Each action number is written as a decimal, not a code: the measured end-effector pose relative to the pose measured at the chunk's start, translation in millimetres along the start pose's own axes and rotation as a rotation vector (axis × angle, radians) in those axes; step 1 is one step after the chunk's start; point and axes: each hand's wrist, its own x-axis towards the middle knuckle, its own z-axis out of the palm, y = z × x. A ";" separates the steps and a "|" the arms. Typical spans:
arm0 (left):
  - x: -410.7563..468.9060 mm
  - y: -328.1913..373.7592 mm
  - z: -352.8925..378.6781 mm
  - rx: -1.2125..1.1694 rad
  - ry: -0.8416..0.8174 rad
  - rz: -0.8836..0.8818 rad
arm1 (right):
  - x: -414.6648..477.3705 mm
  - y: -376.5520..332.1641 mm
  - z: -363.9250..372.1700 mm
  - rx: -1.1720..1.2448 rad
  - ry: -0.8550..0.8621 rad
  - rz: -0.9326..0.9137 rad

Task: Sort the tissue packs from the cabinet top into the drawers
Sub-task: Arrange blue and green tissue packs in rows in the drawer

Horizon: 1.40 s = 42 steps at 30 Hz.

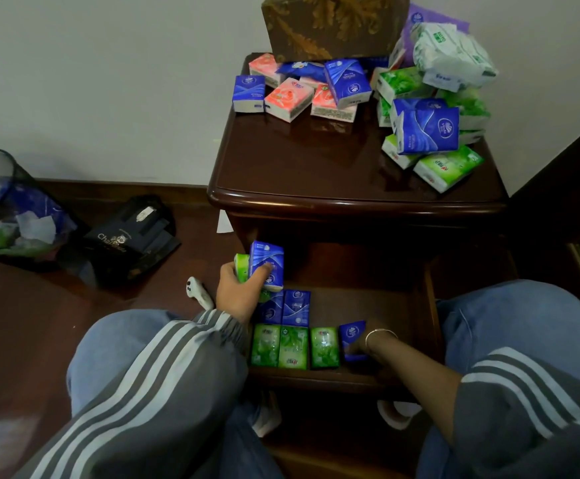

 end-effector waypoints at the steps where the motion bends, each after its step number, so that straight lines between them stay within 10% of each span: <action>1: 0.2 0.3 -0.2 -0.001 0.000 -0.003 | 0.0 -2.0 -3.3 0.016 0.018 0.005; 6: 2.7 2.2 -0.3 -0.005 -0.008 -0.010 | 14.1 -17.7 -5.5 0.510 0.265 -0.236; 10: 5.5 2.2 0.0 -0.014 -0.025 -0.029 | 25.8 -30.6 7.6 0.582 0.137 -0.346; 24: 6.7 5.5 4.1 -0.015 -0.056 -0.040 | 46.7 -7.7 18.0 -0.384 0.070 -0.676; 33: 4.3 7.0 4.5 -0.009 -0.052 -0.037 | 36.2 -10.0 5.8 -0.504 -0.112 -0.660; 42: 1.3 6.9 0.3 -0.014 -0.028 -0.055 | 14.2 -18.8 13.3 0.212 0.092 -0.197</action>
